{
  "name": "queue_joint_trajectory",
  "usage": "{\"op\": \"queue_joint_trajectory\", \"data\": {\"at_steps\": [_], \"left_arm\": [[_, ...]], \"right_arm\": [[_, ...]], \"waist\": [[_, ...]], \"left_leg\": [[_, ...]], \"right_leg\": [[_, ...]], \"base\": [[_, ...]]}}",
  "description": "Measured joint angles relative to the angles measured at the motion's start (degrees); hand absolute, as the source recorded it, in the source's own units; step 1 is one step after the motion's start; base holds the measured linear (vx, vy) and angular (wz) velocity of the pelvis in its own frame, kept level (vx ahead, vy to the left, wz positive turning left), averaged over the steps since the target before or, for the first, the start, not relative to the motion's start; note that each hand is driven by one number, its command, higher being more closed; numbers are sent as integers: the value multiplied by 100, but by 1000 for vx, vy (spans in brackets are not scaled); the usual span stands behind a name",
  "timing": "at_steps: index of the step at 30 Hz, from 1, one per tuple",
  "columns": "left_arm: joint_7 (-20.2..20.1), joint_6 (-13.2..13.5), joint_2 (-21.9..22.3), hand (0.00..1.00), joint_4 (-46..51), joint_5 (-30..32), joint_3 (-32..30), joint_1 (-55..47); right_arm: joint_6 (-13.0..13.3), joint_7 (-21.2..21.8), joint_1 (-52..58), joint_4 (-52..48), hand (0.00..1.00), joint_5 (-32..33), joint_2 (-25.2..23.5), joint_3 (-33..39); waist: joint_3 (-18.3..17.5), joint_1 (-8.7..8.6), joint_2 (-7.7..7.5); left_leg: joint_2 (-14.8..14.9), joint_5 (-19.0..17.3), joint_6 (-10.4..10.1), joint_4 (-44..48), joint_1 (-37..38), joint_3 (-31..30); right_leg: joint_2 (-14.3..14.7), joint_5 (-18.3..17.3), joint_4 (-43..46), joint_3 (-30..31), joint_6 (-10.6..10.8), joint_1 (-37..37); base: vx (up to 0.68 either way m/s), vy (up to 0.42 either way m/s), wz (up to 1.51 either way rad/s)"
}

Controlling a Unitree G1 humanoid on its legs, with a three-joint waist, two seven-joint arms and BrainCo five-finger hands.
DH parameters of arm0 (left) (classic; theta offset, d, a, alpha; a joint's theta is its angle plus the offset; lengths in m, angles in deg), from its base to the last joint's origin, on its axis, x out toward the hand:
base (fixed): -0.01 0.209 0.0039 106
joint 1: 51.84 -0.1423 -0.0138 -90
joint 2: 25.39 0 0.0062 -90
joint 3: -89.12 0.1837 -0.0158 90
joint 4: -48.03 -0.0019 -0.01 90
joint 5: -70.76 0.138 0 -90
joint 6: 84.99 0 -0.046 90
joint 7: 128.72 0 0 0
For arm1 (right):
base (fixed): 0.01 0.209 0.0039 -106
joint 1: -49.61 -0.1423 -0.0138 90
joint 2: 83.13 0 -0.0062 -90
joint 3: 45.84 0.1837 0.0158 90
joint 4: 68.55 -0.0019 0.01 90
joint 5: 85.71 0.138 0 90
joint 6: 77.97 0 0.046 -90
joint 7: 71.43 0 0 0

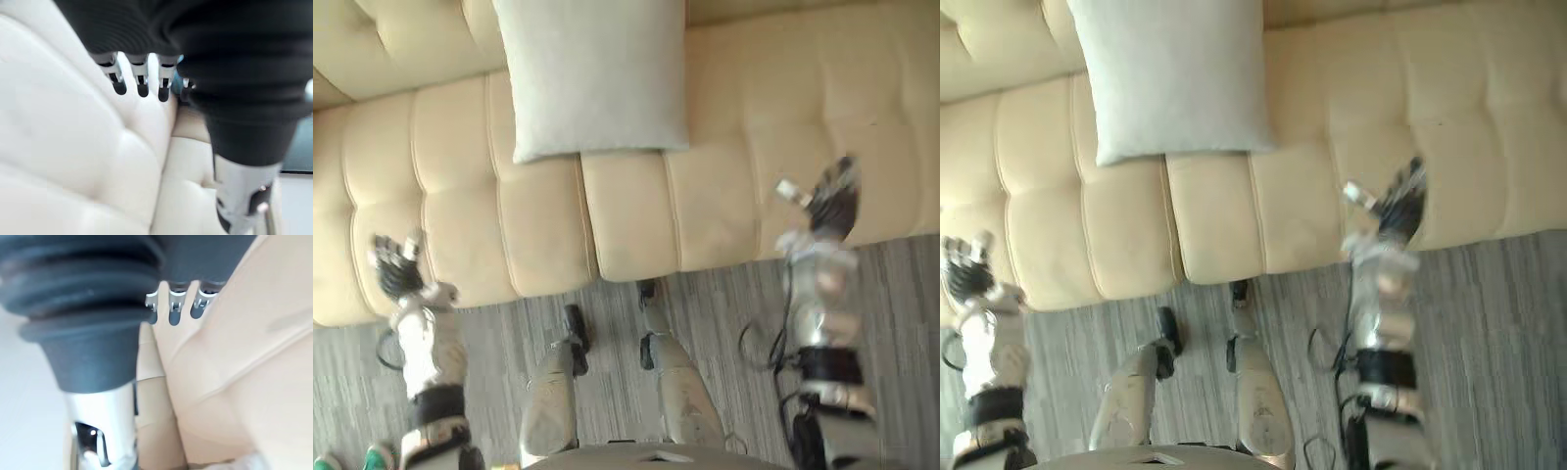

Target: Pick up cushions and gather them together orderly.

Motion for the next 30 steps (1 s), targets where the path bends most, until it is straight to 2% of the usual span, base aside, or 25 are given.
{"op": "queue_joint_trajectory", "data": {"at_steps": [1, 2, 3, 4, 5, 9, 13, 17, 19, 22, 26, 28, 29, 30], "left_arm": [[-97, -49, 210, 0, -243, 51, 110, -203], [-137, -87, 313, 0, -377, 78, 152, -312], [-245, -185, 569, 0, -789, 228, 228, -601], [-307, -244, 688, 0, -1036, 293, 285, -778], [-379, -322, 785, 0, -1360, 475, 353, -954], [-553, -495, 937, 0, -2242, 995, 343, -1169], [-632, -644, 921, 0, -3232, 1658, 220, -1148], [-691, -733, 821, 0, -3709, 2073, 124, -1112], [-694, -812, 754, 0, -3901, 2265, 130, -1100], [-685, -813, 684, 0, -3949, 2277, 131, -1092], [-637, -814, 550, 0, -3951, 2262, -36, -1094], [-517, -816, 443, 0, -3929, 2261, -294, -1098], [-443, -823, 406, 0, -3863, 2261, -515, -1115], [-381, -821, 414, 0, -3816, 2259, -672, -1101]], "right_arm": [[-16, 74, 354, 32, 0, 10, -389, -11], [-16, 130, 542, 40, 0, 3, -569, -16], [-14, 267, 1000, 153, 0, 0, -933, -50], [-15, 357, 1245, 339, 0, 1, -1068, -88], [-17, 468, 1493, 605, 0, -94, -1155, -143], [-100, 708, 1874, 1753, 0, -725, -1301, -233], [-329, 753, 1861, 3343, 0, -1667, -1282, -122], [-454, 859, 1802, 4097, 0, -1932, -1230, 225], [-503, 857, 1757, 4366, 0, -1990, -1168, 364], [-507, 855, 1719, 4547, 0, -2022, -1072, 457], [-510, 850, 1648, 4557, 0, -2022, -972, 482], [-509, 846, 1538, 4510, 0, -2022, -1003, 447], [-509, 845, 1466, 4484, 0, -2022, -1034, 423], [-511, 840, 1346, 4507, 0, -2022, -1019, 440]], "waist": [[-52, 19, -29], [-96, 21, -35], [-278, 22, -39], [-425, 36, -54], [-627, 56, -51], [-1050, 60, -57], [-1444, 93, -38], [-1510, 113, 6], [-1517, 64, 6], [-1548, 63, -21], [-1524, 79, -59], [-1455, 116, -139], [-1455, 152, -194], [-1434, 161, -42]], "left_leg": [[6, 0, 0, -114, 276, 23], [15, 0, 0, -152, 414, 33], [29, -7, -8, -287, 728, 56], [38, -24, -9, -352, 914, 91], [51, -37, -13, -435, 1085, 120], [56, -74, -51, -646, 1566, 135], [0, -101, -70, -897, 2017, 224], [-31, -187, -78, -954, 2343, 303], [-79, -226, -66, -997, 2527, 340], [-141, -250, -41, -992, 2609, 394], [-262, -327, 57, -819, 2489, 536], [-277, -446, 140, -538, 2272, 770], [-265, -439, 263, -471, 2132, 917], [-91, -374, 293, -527, 2017, 995]], "right_leg": [[5, -105, 84, -77, -28, 180], [13, -164, 128, -98, -39, 266], [10, -316, 251, -220, -61, 469], [19, -387, 306, -242, -61, 581], [25, -467, 354, -266, -57, 689], [17, -524, 230, -399, -26, 1159], [35, -348, -200, -319, 74, 1682], [75, -332, -220, -106, 101, 1908], [75, -324, -221, 7, 125, 2011], [63, -301, -221, 126, 157, 2034], [18, -157, -207, 389, 250, 1854], [7, -31, -180, 540, 302, 1686], [-24, -269, -217, 560, 382, 1548], [-30, -786, 76, 103, 289, 1361]], "base": [[60, -12, -9], [73, 6, -9], [93, 21, -9], [115, 31, -11], [69, 23, -8], [82, 36, -2], [50, 59, -8], [21, 78, -26], [10, 89, -18], [-18, 66, -14], [-53, 62, -31], [-105, 42, -51], [-152, 6, -45], [-138, 15, -41]]}}
